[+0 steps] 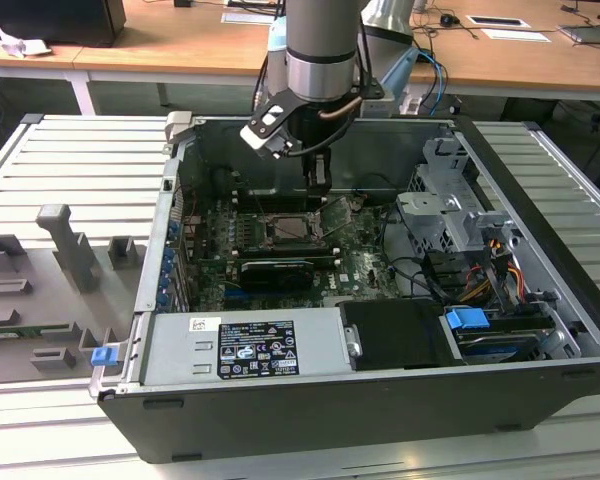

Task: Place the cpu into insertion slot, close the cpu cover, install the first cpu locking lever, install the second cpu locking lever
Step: 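Close the cpu cover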

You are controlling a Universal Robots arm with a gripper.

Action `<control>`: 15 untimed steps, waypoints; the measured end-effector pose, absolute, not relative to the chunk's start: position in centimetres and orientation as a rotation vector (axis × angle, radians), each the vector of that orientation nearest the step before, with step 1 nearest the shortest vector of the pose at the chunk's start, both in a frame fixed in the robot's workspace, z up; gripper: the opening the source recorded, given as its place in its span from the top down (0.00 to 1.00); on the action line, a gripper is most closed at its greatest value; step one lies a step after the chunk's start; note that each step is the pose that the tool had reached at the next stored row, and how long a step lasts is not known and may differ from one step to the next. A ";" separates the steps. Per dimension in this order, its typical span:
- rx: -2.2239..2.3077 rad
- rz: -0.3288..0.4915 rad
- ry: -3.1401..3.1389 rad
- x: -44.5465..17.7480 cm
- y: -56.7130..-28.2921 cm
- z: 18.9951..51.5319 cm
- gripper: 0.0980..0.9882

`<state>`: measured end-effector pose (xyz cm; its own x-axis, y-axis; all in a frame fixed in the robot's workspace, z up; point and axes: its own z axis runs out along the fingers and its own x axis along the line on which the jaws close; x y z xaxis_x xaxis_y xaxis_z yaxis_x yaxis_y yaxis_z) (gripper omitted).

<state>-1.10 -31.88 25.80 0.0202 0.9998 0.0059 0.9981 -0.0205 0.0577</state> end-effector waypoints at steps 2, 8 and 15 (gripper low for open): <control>2.217 0.070 2.172 -0.5 -31.9 26.0 0.99; 2.217 0.069 2.172 2.6 -31.9 26.0 0.99; 2.211 0.069 2.178 4.5 -31.9 25.8 0.99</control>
